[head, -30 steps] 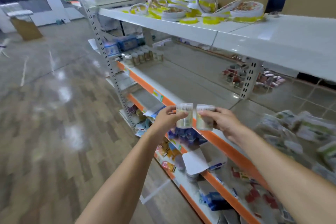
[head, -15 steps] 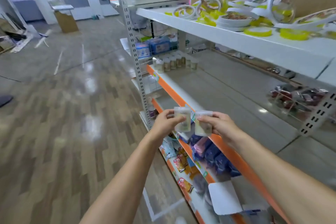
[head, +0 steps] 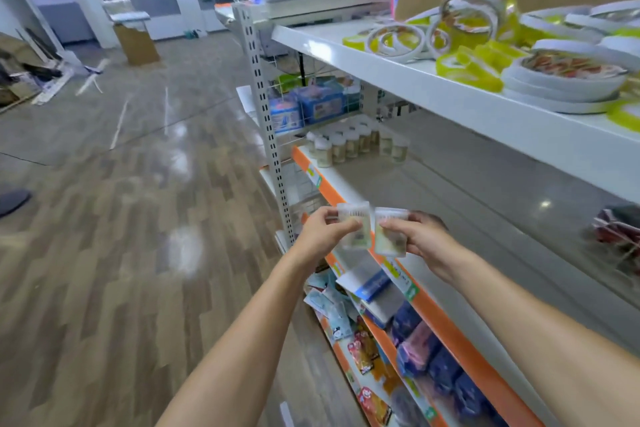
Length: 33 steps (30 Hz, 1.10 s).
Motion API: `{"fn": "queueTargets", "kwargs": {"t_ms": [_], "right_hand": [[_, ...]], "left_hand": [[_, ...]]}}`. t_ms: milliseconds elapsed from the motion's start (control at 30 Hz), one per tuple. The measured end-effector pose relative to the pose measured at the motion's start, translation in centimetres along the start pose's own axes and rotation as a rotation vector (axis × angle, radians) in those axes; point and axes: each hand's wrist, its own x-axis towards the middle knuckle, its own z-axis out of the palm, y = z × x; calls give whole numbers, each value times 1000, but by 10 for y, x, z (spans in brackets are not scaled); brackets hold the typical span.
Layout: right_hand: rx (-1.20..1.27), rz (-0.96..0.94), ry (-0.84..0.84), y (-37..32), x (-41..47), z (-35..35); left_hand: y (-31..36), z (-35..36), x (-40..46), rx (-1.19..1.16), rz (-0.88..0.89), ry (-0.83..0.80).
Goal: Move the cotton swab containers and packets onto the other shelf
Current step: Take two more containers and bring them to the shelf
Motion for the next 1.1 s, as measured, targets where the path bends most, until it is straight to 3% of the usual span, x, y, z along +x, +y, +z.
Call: {"fn": "queueTargets", "kwargs": {"t_ms": [233,600,800,1100], "right_hand": [[-33,4,46,-9,63,17],[-71,36,316,-14,167,53],[-14,49,435,-19,196,74],[8,19,480,-20,231,61]], "left_hand": [[3,-25,77,90,-3,-103],[11,-73,218,335,3,-351],[31,-91,268,477,175,-521],[61,-67,324,661,389,-582]]}}
